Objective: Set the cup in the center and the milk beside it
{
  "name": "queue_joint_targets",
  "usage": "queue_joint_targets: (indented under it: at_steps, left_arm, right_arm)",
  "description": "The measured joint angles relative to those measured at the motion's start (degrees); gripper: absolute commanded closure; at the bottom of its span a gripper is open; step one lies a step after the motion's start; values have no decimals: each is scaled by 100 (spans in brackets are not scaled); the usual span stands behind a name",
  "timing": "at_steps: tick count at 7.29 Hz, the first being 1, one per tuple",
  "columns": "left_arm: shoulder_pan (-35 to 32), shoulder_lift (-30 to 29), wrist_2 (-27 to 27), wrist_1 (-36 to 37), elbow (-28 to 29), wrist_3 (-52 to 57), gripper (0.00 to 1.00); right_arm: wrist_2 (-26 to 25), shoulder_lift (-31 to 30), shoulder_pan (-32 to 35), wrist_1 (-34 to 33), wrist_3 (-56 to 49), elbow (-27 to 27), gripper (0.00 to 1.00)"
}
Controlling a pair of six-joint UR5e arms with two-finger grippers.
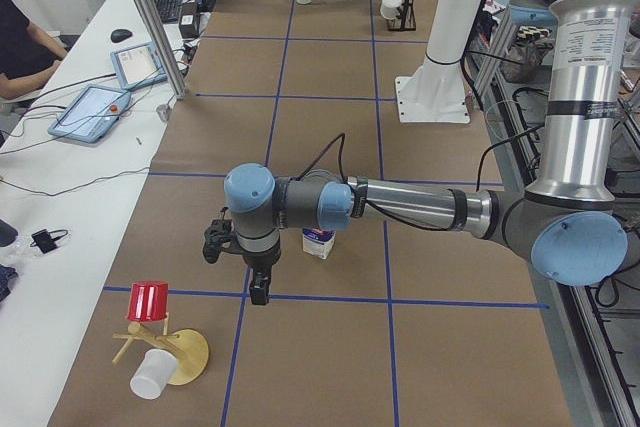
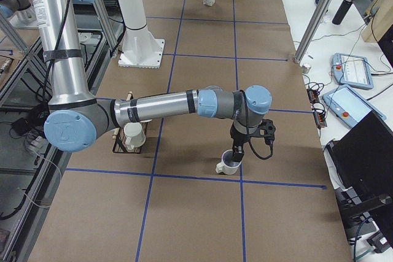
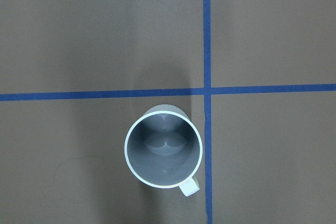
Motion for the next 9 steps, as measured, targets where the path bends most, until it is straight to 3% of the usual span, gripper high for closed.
queue_joint_targets:
  at_steps: [9]
  left_arm:
    - [5,-14,0,8,-111,0,1]
  right_arm:
    - [-9,54,20,13,-5,34,0]
